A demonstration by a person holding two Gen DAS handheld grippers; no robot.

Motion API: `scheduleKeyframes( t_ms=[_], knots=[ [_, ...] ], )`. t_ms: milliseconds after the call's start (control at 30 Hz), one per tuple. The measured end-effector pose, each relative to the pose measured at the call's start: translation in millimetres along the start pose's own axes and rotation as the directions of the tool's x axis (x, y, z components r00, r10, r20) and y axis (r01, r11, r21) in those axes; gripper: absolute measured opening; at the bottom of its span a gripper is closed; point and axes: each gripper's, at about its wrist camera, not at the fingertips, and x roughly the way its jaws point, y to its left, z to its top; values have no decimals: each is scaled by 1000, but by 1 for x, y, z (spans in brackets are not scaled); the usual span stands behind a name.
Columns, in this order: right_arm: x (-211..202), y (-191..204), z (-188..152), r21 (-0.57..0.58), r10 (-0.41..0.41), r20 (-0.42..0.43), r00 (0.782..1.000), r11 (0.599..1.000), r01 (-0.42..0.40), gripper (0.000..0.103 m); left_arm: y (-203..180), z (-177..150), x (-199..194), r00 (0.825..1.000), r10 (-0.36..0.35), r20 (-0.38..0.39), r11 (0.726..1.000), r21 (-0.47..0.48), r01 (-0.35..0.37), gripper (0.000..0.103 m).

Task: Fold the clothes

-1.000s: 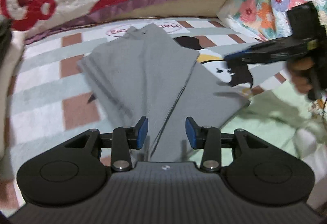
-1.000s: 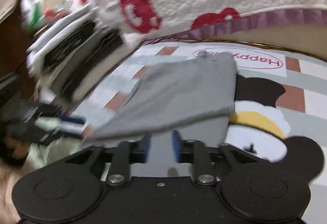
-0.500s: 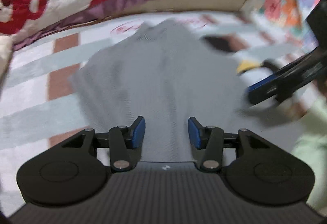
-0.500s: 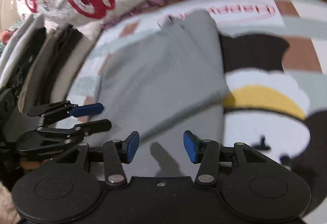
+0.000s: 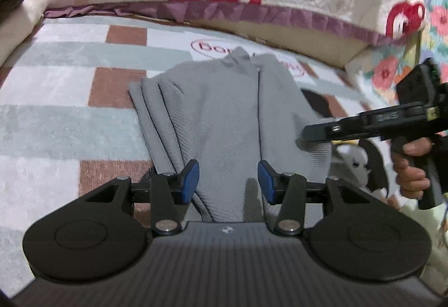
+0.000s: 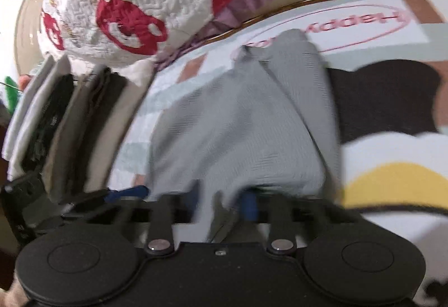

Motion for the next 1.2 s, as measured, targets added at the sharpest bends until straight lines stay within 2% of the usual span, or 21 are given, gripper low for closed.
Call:
scheduleKeyframes(
  t_ms=[100, 167, 300, 367, 400, 433, 467, 500, 600, 633, 733, 800, 867, 967, 1000, 1033, 1067, 1100, 1133, 1167, 1200],
  knots=[
    [14, 18, 14, -51, 43, -15, 999, 998, -44, 9, 3, 7, -16, 993, -82, 81, 995, -42, 86, 47],
    [24, 36, 24, -110, 60, -28, 998, 992, -63, 9, 0, 10, -26, 984, -128, 121, 991, -32, 132, 49],
    [50, 75, 44, -239, 64, -53, 997, 968, -75, 9, -3, 8, -30, 983, -137, 122, 990, -19, 141, 49],
    [66, 96, 52, -306, 19, -51, 999, 951, -33, 15, -2, 5, -26, 986, -129, 105, 991, -33, 133, 50],
    [73, 104, 55, -327, 8, -47, 999, 945, -23, 22, -2, 3, -24, 988, -123, 96, 991, -38, 127, 50],
    [77, 108, 58, -334, 17, -50, 999, 942, -33, 41, -1, 1, -23, 990, -116, 85, 992, -42, 120, 50],
    [76, 109, 59, -333, 57, -54, 997, 940, -71, 49, 0, -1, -21, 991, -108, 75, 993, -46, 112, 50],
    [70, 106, 59, -319, 87, -35, 996, 943, -93, 55, 1, -4, -19, 993, -101, 64, 993, -50, 104, 50],
    [42, 92, 57, -270, 151, 39, 988, 953, -135, 58, 3, -10, -14, 996, -78, 33, 995, -62, 80, 50],
    [32, 86, 56, -263, 146, 63, 987, 957, -124, 58, 3, -12, -12, 998, -61, 21, 996, -60, 62, 50],
    [3, 67, 48, -288, 39, 113, 993, 958, -5, 58, 1, -12, -7, 999, 38, -12, 998, -40, -38, 50],
    [-12, 57, 39, -310, -42, 133, 990, 947, 82, 58, 4, -10, -7, 987, 158, -33, 986, -52, -159, 51],
    [-25, 44, 30, -297, -103, 141, 985, 944, 141, 58, 9, -9, -9, 966, 254, -44, 964, -73, -257, 51],
    [-34, 28, 19, -268, -147, 142, 979, 946, 181, 58, 18, -7, -19, 957, 290, -21, 948, -130, -290, 50],
    [-34, 25, 16, -262, -162, 139, 977, 945, 194, 58, 22, -7, -21, 961, 276, -12, 950, -148, -274, 50],
    [-34, 21, 14, -256, -176, 136, 975, 944, 206, 58, 27, -6, -22, 973, 230, -6, 956, -185, -228, 50],
    [-32, 19, 13, -254, -186, 135, 973, 943, 216, 58, 33, -5, -22, 990, 144, -3, 959, -246, -140, 51],
    [-29, 19, 12, -253, -196, 134, 972, 941, 224, 58, 40, -5, -20, 999, 49, 8, 949, -312, -44, 51],
    [-26, 18, 12, -252, -205, 133, 970, 939, 233, 59, 44, -6, -17, 999, -22, 24, 930, -366, 29, 51],
    [-24, 17, 12, -248, -208, 131, 969, 940, 235, 59, 41, -6, -14, 1000, -21, 21, 931, -365, 28, 51],
    [-22, 16, 12, -243, -209, 130, 969, 941, 236, 59, 35, -5, -10, 1000, 30, 4, 948, -317, -27, 51]
  ],
)
